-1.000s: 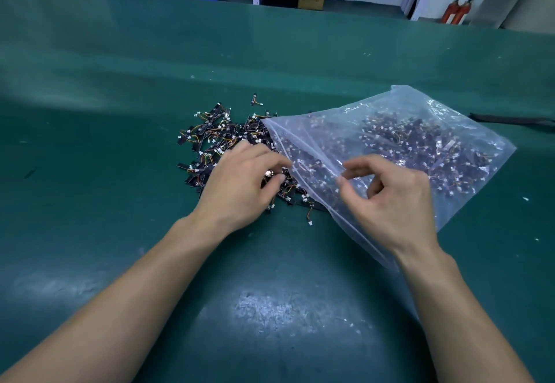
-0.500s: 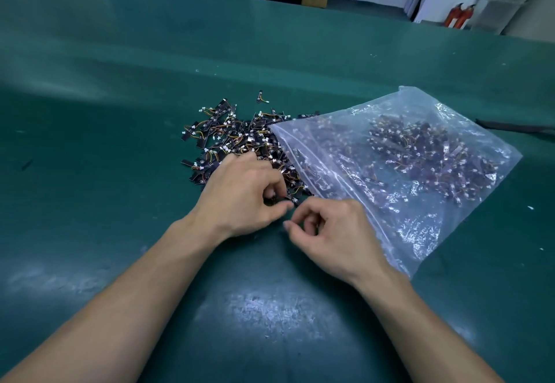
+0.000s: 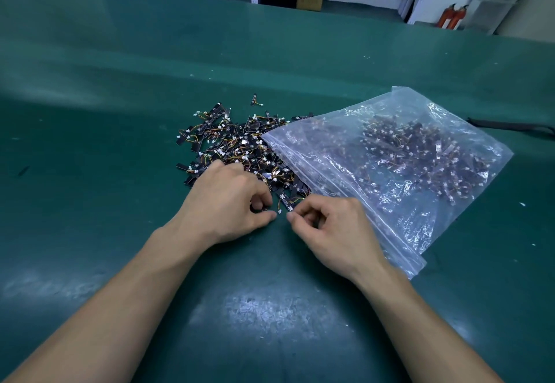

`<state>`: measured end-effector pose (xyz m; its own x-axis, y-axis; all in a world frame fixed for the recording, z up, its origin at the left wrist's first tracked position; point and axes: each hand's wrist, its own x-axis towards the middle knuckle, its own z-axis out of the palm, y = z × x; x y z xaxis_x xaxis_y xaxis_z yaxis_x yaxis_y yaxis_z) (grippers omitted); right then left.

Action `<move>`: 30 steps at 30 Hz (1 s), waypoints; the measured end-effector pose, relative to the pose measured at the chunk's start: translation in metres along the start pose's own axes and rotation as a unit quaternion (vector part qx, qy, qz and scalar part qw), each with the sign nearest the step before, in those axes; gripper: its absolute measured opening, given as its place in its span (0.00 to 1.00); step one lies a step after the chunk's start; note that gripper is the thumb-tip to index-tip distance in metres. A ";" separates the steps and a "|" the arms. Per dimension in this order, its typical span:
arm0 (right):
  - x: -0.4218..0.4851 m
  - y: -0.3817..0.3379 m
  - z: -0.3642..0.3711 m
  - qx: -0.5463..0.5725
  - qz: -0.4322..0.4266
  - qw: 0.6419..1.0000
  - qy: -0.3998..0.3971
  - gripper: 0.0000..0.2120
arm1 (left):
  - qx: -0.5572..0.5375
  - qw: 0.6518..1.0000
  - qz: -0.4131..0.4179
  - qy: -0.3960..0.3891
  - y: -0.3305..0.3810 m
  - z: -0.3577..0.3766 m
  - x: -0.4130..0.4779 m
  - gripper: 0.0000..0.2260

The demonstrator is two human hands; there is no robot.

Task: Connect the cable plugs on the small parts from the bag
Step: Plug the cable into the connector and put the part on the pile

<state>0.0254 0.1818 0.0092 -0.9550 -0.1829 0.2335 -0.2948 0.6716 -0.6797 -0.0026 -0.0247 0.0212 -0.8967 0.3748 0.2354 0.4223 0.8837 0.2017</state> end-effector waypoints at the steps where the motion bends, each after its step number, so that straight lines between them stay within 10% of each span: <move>1: 0.000 0.000 0.000 0.001 0.001 1.000 0.000 0.06 | -0.006 1.000 -0.003 0.000 -0.001 0.000 0.000 0.10; 17: 0.002 0.007 -0.002 -0.007 0.012 1.000 -0.002 0.06 | -0.018 0.999 -0.007 -0.042 -0.007 0.002 0.003 0.26; 30: 0.002 0.007 -0.003 -0.014 0.004 1.000 0.004 0.05 | -0.032 0.999 0.004 0.033 0.007 0.006 0.003 0.12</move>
<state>0.0212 0.1887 0.0071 -0.9573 -0.1711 0.2331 -0.2851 0.6931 -0.6620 -0.0031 -0.0157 0.0175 -0.8832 0.3612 0.2990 0.4396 0.8599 0.2596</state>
